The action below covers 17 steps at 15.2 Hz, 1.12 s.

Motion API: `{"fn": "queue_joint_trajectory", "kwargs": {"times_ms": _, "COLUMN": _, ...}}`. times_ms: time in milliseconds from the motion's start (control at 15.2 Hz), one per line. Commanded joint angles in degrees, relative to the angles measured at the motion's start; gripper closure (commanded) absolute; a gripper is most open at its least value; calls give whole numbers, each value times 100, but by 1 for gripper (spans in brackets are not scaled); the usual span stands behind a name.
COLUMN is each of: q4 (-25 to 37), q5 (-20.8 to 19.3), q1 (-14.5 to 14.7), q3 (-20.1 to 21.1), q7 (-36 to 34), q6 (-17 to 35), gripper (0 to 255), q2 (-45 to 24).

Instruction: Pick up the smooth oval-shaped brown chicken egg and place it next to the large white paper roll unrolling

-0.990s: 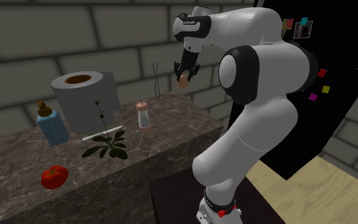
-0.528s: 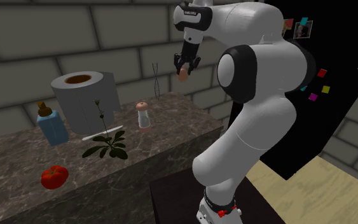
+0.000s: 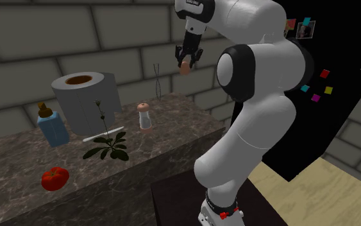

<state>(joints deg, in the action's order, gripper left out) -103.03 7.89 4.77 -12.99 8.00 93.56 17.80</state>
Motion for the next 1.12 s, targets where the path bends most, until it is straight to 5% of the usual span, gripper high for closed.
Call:
{"fn": "queue_joint_trajectory", "kwargs": {"times_ms": 0, "q4": 235, "q5": 11, "q1": 4, "q3": -12, "q7": -13, "q6": -172, "gripper": 255, "q2": -65}}
{"fn": "queue_joint_trajectory", "kwargs": {"times_ms": 330, "q4": 755, "q5": 41, "q1": 16, "q3": -35, "q7": -49, "q6": -539, "gripper": 255, "q2": -221}}
{"fn": "queue_joint_trajectory", "kwargs": {"times_ms": 1056, "q4": 1360, "q5": 102, "q1": 559, "q3": 881, "q7": -1463, "q6": -224, "gripper": 255, "q2": -910}}
